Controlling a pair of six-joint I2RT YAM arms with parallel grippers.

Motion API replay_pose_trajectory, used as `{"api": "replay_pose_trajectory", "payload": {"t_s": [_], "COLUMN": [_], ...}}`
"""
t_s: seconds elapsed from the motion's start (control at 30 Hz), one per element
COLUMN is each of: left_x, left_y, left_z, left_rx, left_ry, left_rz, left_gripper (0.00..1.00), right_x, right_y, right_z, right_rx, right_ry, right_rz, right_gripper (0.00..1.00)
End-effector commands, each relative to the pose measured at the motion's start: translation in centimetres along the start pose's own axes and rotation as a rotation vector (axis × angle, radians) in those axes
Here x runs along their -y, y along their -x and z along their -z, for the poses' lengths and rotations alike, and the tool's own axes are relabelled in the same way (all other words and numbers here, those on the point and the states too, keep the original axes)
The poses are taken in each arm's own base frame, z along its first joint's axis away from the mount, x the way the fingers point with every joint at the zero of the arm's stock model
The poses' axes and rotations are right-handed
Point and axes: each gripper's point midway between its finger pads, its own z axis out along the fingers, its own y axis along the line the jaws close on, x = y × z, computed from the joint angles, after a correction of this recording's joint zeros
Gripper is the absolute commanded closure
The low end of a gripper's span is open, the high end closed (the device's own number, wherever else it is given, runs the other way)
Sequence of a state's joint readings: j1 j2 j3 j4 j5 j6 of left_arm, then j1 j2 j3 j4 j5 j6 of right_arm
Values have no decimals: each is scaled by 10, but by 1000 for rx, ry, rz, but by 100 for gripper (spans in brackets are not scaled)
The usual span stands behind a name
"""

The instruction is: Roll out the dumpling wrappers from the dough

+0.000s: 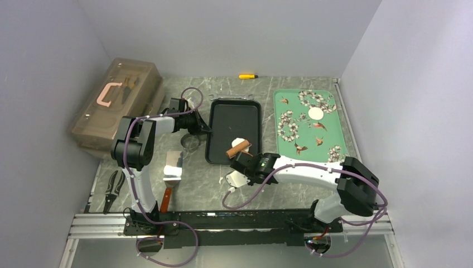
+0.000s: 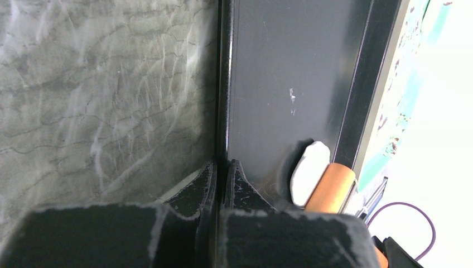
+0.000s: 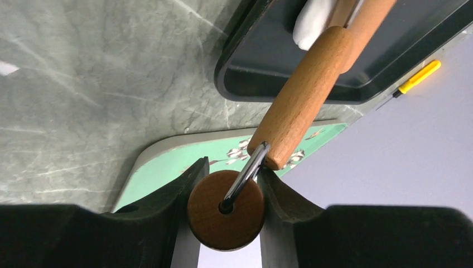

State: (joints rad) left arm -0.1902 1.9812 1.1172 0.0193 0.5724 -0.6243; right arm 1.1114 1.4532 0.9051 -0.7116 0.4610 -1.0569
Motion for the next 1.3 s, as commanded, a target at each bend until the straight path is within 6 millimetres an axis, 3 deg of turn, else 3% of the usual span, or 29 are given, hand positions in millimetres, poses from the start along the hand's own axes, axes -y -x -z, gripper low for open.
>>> {"api": "replay_pose_trajectory", "payload": {"t_s": [0.0,0.13,0.37,0.5,0.77,1.1,1.27], "left_x": [-53,-52,-53,-53,-53,-52,-52], "left_y": [-12,-10,-11,-11,-8,-8,-7], "left_z": [-3,-2,-3,-3,0,-1,-1], "left_rx": [-19,-14,-18,-18,-11,-13,-6], "left_ry": [179,178,175,178,176,168,167], "left_rz": [89,85,93,94,97,103,96], "left_gripper": [100,100,100,100,100,100,100], "right_x": [-6,-7,-22,-19,-6,23,39], "right_y": [9,1,-29,-26,-11,7,6], "right_z": [-21,-21,14,22,-4,-25,-38], "right_rx": [54,26,-76,-102,-106,-22,-32], "right_ry": [90,104,97,70,70,46,30], "right_rz": [26,25,-2,41,155,87,60], "right_gripper": [100,100,100,100,100,100,100]}}
